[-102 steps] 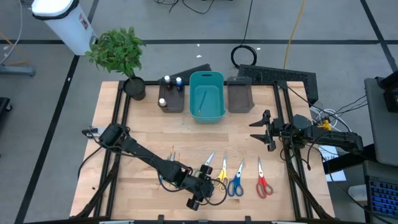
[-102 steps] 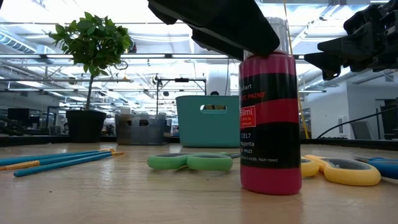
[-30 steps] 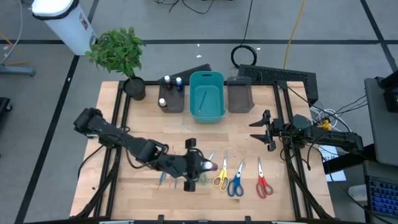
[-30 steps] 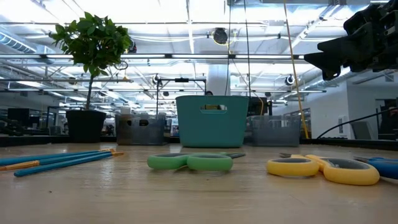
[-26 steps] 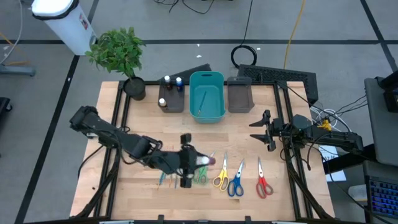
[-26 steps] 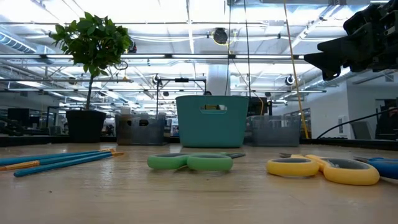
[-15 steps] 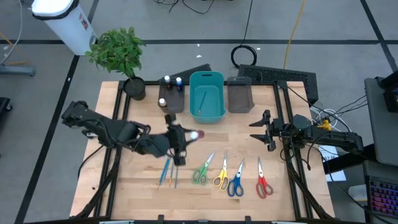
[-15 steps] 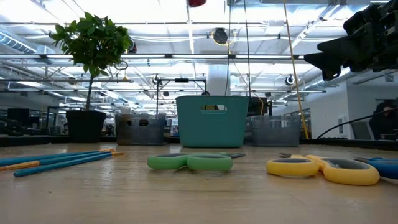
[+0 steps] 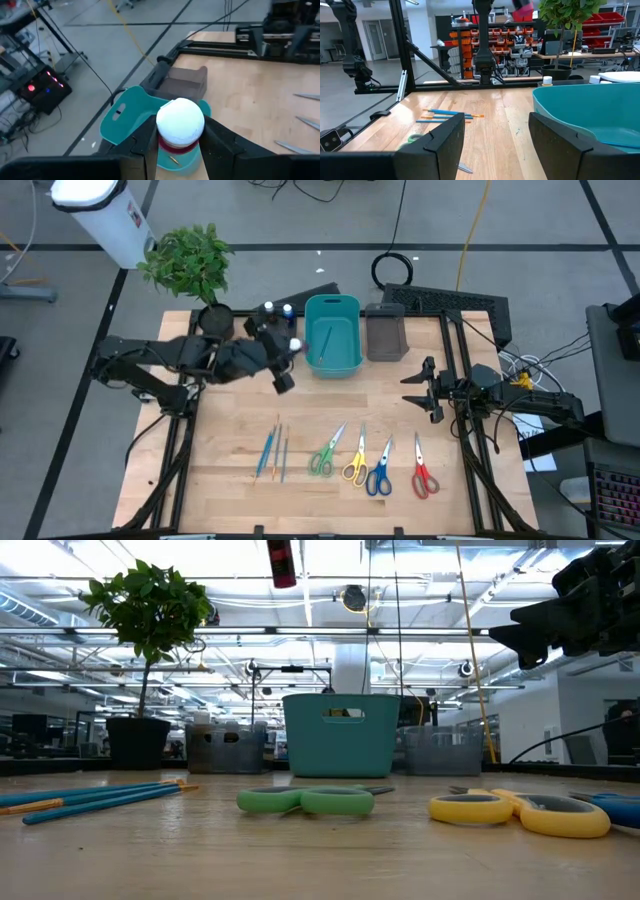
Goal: Pick & Place Paint Supplies
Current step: Put the pink paint bottle into the left black bin
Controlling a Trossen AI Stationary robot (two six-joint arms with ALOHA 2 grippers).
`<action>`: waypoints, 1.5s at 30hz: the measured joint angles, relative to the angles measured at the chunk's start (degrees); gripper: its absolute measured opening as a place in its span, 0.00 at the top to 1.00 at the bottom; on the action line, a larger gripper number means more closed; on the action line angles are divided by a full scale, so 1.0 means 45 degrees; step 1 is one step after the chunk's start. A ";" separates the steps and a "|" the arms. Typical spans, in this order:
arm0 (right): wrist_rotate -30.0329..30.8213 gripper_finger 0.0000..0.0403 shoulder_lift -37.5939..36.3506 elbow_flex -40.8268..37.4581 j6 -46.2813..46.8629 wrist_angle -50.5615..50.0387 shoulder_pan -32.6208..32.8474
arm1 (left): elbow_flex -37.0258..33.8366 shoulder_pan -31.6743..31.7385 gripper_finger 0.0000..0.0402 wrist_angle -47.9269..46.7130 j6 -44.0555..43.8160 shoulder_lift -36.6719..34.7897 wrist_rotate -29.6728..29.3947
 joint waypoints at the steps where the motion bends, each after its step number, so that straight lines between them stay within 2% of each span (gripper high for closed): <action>1: 0.0000 0.47 0.0000 0.0000 0.0000 -0.0006 0.0001 | -0.0002 0.0263 0.70 -0.0083 -0.0047 -0.0060 0.0221; 7: 0.0000 0.47 0.0005 0.0000 0.0000 -0.0010 0.0000 | -0.0021 0.1880 0.70 -0.0258 -0.0603 -0.0099 0.1119; 11: 0.0000 0.47 0.0004 0.0002 0.0000 -0.0010 0.0002 | -0.0762 0.2858 0.70 0.0528 -0.0915 -0.0167 0.1611; 18: 0.0000 0.47 0.0000 0.0003 0.0000 -0.0010 0.0005 | -0.4137 0.5234 0.70 0.2874 -0.2074 -0.1367 0.2800; 21: 0.0005 0.47 0.0005 0.0000 0.0000 0.0005 0.0005 | -0.5506 0.6145 0.70 0.4722 -0.3030 -0.1347 0.3237; 23: 0.0000 0.47 0.0004 0.0001 0.0000 -0.0010 0.0001 | -0.6321 0.6615 0.70 0.5099 -0.3371 -0.1291 0.3478; 26: 0.0003 0.47 0.0000 0.0002 0.0000 -0.0005 0.0002 | -0.7242 0.6930 0.70 0.6662 -0.3439 -0.0697 0.3714; 30: 0.0003 0.47 0.0004 0.0002 0.0002 -0.0010 0.0004 | -0.7842 0.7246 0.70 0.7080 -0.3861 -0.0066 0.3830; 45: 0.0005 0.47 0.0000 0.0002 0.0000 -0.0010 0.0000 | -0.7878 0.7100 0.70 0.6716 -0.4503 0.1033 0.4034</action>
